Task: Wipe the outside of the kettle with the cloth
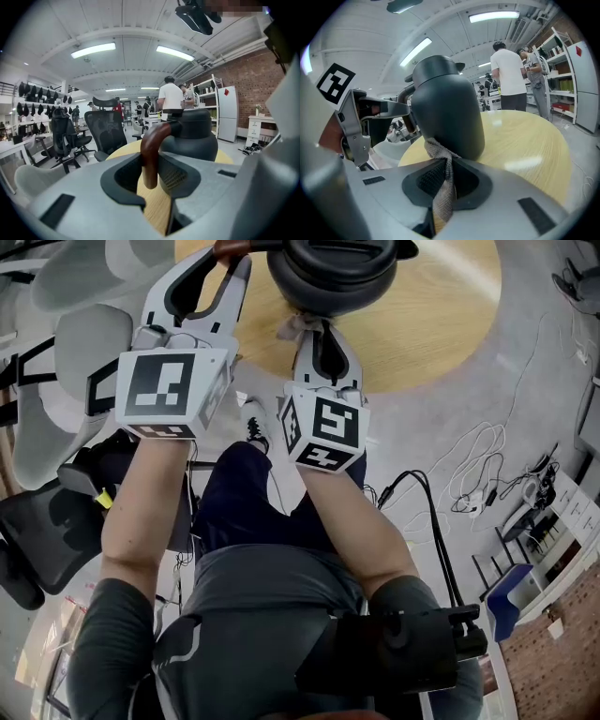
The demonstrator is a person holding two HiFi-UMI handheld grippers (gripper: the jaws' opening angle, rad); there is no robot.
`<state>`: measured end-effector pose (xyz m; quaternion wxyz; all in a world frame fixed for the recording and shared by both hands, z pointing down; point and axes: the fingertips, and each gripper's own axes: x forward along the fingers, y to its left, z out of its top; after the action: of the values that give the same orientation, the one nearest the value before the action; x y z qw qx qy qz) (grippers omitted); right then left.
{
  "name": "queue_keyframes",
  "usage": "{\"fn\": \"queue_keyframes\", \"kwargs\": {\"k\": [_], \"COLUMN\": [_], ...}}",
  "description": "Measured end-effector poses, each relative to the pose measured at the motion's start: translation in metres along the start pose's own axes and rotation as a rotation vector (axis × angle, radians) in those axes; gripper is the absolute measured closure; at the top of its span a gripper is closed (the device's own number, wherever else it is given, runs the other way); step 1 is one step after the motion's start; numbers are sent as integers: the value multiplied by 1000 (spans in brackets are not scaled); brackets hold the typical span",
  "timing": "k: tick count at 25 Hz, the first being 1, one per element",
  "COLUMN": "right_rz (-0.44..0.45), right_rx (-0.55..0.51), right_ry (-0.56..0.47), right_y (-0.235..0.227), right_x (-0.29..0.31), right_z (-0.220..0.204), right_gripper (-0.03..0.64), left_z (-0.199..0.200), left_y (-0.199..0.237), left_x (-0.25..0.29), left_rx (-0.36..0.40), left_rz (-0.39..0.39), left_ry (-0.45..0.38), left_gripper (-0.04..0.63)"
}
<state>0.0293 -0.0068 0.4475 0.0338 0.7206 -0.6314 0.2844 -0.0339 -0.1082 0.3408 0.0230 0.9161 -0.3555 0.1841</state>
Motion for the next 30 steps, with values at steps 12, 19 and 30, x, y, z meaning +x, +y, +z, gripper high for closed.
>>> {"fn": "queue_keyframes", "kwargs": {"k": [12,19,30], "right_rz": [39,85,279], "right_rx": [41,15,-15], "right_ry": [52,77,161], "right_y": [-56,-79,-89], "right_x": [-5,7,44], "right_z": [10,24,50], "right_gripper": [566,566,568], "left_z": [3,1,-2], "left_y": [-5,-3,5], "left_x": [2,3,-2], "left_rx": [20,5,1], "left_rz": [-52,-23,-15], "left_ry": [-2,15,10], "left_gripper": [486,486,486]}}
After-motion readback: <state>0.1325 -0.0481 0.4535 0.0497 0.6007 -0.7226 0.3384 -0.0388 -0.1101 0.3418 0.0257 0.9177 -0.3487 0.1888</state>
